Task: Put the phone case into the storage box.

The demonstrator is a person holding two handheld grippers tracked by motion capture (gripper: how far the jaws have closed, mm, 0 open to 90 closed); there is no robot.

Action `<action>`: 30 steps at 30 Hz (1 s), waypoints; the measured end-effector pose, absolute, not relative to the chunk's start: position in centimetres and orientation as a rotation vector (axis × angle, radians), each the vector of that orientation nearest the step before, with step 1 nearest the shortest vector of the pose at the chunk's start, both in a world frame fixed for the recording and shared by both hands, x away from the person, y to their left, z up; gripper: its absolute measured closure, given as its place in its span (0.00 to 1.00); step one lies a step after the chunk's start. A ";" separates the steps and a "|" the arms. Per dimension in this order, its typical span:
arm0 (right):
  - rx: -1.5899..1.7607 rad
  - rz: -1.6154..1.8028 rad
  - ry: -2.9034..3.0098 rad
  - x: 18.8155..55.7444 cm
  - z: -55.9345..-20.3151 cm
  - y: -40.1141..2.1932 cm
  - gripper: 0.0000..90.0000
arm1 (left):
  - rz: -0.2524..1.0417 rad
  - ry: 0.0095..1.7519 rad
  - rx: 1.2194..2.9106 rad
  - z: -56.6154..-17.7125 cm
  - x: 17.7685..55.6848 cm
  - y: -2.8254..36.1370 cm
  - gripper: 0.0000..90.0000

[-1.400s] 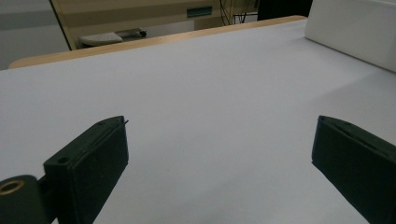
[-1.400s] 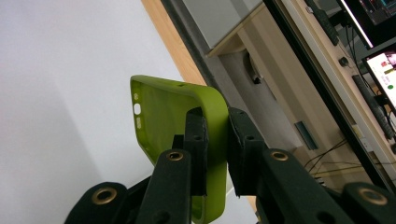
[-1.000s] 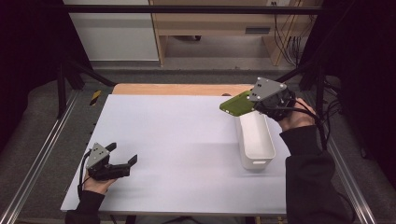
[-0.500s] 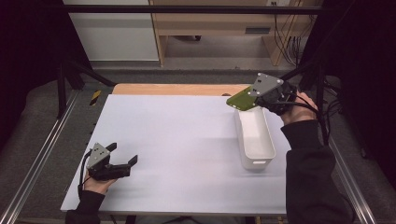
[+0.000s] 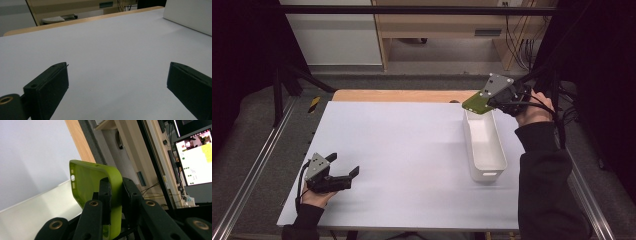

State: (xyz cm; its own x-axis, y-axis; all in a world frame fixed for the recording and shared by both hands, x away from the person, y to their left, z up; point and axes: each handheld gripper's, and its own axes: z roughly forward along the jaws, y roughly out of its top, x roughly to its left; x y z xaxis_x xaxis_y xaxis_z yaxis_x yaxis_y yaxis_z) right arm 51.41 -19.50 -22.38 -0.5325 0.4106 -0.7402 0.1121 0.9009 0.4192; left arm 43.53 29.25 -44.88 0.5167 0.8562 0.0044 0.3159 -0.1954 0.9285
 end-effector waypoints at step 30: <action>0.277 0.196 2.197 54.9 -22.3 -19.8 0.88 | 0.659 0.982 1.767 -45.1 43.7 29.1 0.04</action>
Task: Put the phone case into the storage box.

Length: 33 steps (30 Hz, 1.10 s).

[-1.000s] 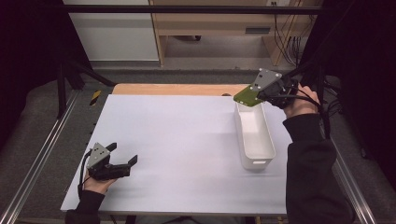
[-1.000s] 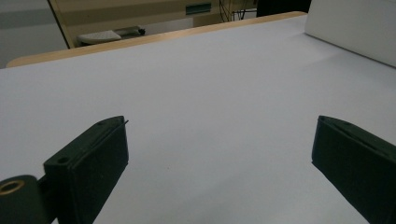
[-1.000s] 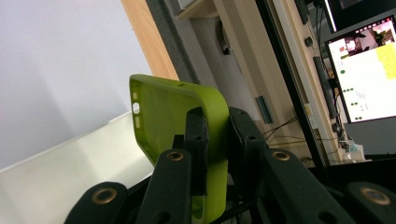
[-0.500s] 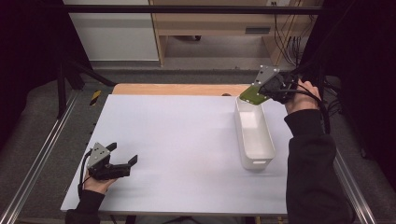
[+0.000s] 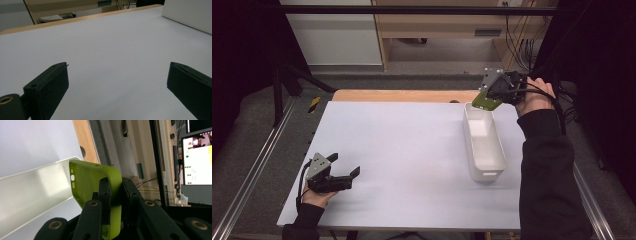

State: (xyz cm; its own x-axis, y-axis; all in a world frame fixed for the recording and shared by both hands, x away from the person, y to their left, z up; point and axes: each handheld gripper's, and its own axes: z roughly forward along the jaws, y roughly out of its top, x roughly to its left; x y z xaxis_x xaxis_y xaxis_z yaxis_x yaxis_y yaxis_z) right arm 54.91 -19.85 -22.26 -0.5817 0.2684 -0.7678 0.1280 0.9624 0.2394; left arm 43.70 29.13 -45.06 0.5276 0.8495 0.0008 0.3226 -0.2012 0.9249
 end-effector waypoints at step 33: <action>0.087 0.060 2.328 59.2 -23.6 -19.3 0.88 | 0.643 0.986 1.804 -45.7 44.0 28.8 0.04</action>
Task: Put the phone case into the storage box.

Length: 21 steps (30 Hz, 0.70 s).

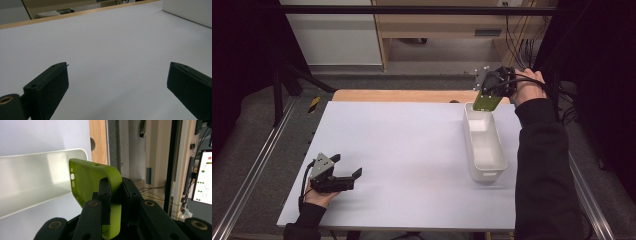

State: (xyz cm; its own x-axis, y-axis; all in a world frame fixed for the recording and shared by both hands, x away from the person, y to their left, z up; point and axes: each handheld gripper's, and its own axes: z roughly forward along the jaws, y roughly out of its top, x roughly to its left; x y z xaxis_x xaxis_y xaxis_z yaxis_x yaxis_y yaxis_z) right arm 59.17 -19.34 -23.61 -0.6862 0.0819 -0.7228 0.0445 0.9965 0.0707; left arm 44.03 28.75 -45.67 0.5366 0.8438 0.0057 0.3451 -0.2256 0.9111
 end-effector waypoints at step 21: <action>-0.034 0.023 2.420 63.0 -25.7 -18.1 0.88 | 0.633 0.988 1.806 -45.9 44.2 28.7 0.04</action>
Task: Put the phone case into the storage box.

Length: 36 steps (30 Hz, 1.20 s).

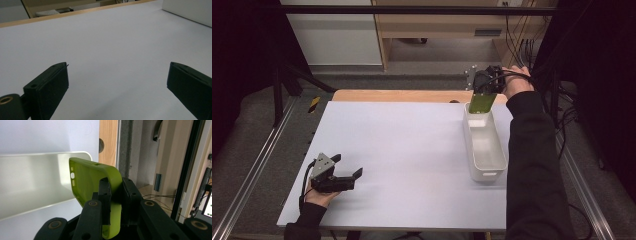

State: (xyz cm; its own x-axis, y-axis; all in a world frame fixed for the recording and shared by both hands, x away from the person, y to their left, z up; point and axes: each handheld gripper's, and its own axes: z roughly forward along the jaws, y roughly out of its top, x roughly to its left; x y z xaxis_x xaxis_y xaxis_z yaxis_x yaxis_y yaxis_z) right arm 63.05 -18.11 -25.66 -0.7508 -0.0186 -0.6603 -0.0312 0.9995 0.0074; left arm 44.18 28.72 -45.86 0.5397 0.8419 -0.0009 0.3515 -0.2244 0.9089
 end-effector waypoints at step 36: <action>-0.048 -0.027 2.477 66.8 -29.7 -17.8 0.88 | 0.631 0.988 1.819 -46.0 44.4 28.7 0.04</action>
